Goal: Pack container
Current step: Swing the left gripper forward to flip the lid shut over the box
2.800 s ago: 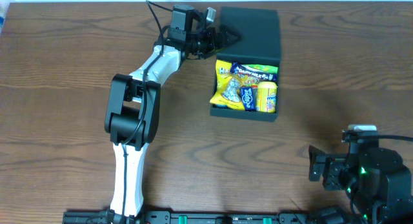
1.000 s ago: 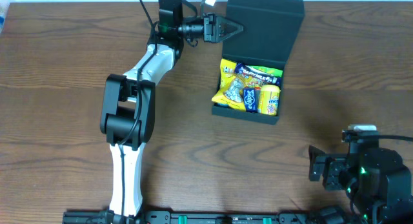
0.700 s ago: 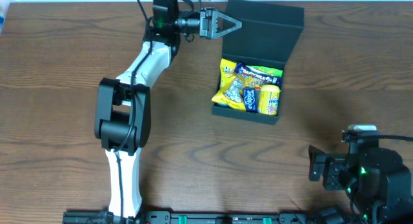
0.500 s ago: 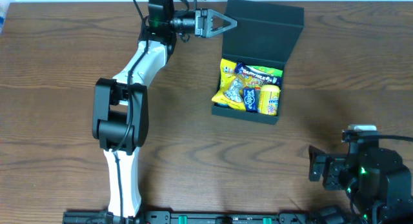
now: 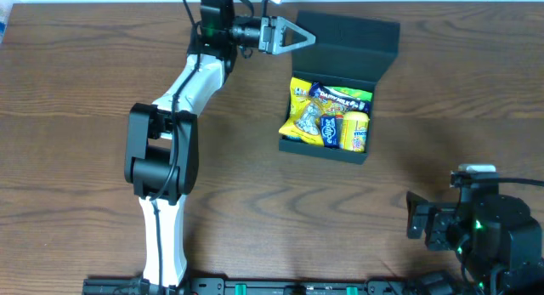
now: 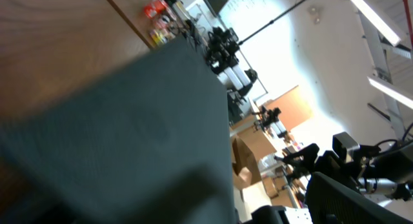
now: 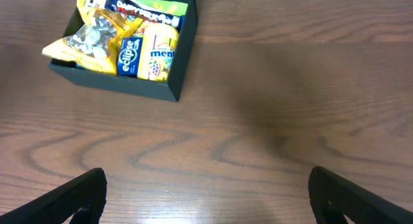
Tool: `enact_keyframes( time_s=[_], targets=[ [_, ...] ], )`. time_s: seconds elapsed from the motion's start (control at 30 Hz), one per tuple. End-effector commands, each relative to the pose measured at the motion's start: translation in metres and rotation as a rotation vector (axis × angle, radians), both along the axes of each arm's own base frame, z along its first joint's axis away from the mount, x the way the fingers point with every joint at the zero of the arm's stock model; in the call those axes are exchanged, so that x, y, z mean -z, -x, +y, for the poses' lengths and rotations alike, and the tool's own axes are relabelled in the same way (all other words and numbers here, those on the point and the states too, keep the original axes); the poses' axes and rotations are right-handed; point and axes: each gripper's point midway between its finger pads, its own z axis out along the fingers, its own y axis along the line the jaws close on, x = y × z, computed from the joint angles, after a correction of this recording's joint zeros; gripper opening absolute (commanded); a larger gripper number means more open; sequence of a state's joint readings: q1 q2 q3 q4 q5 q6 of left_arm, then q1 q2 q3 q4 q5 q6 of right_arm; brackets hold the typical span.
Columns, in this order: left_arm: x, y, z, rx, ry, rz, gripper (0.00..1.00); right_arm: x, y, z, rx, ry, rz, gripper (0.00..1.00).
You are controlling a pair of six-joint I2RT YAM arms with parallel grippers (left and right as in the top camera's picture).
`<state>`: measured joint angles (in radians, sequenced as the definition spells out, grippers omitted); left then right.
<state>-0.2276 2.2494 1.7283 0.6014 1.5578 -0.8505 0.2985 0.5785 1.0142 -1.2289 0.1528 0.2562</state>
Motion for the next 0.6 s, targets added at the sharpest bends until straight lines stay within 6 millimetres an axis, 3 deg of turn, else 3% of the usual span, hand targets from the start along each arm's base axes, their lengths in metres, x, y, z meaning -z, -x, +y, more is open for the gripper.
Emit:
enact_keyframes(
  time_s=[0.0,0.37,0.57],
  targets=[
    [-0.018,0.006,-0.003,0.02,0.01,-0.039,0.96,0.0,0.0,-0.001,0.015,-0.009,-0.001,0.99],
    [-0.015,-0.015,-0.003,-0.105,0.007,-0.02,0.96,0.0,0.0,-0.001,0.015,-0.009,-0.001,0.99],
    [-0.011,-0.056,0.021,-0.315,-0.007,-0.002,0.96,0.0,0.0,-0.001,0.015,-0.009,-0.002,0.99]
  ],
)
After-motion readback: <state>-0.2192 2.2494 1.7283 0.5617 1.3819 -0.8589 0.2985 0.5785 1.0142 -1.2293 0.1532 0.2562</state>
